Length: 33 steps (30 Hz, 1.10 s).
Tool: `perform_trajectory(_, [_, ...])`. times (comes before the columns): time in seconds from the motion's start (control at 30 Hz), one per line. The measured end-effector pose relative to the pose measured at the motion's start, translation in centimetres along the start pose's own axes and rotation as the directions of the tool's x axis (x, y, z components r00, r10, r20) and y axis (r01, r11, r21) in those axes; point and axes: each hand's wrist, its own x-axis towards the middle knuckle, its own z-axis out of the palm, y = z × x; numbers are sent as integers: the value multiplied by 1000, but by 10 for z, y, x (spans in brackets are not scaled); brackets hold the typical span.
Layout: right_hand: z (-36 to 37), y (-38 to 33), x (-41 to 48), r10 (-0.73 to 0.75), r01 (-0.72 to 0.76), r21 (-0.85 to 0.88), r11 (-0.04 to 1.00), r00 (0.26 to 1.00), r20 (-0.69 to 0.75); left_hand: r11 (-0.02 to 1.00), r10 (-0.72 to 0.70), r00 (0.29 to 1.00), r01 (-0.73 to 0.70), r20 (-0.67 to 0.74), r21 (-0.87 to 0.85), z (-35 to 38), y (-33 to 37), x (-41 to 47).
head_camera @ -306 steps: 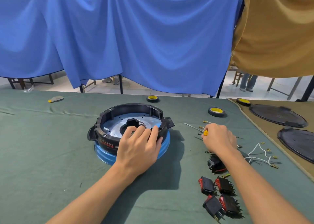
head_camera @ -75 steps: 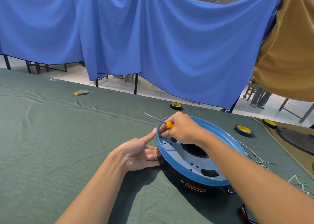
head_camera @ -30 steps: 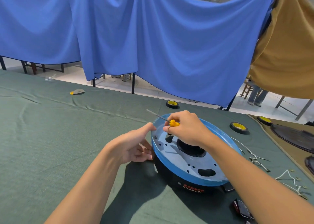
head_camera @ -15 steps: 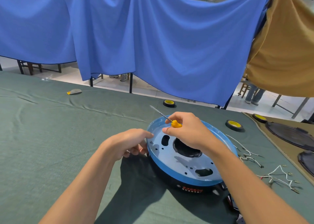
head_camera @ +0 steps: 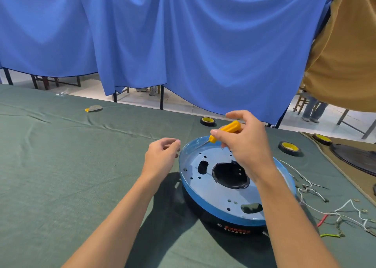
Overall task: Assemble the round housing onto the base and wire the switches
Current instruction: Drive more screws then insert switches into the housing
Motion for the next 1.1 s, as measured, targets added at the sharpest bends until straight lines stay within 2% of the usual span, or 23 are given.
perform_trajectory(0.07, [10,1,-1,-61,60,-40,997,998,-22,998,63,998,-64,-28,-6,4,-4,-1])
perform_trajectory(0.23, [26,4,-4,-243,243,-124,962,970,14,989,146,985,-147,92,5,8,-11,-5])
perform_trajectory(0.4, [29,7,-2,-322,327,-140,934,945,60,981,115,991,-103,65,-163,12,-21,-4])
perform_trajectory(0.6, [33,10,-1,-367,377,-167,911,926,88,980,105,993,-94,59,-176,13,-22,-5])
perform_trajectory(0.87, [34,10,0,-367,387,-224,895,921,128,989,144,985,-140,98,-49,9,-17,-3])
perform_trajectory(1.0, [33,7,1,-340,370,-250,895,928,154,950,295,952,-301,82,79,2,-2,-2])
perform_trajectory(1.1, [36,4,0,-360,382,-285,879,924,129,885,401,890,-438,218,158,-11,17,-1])
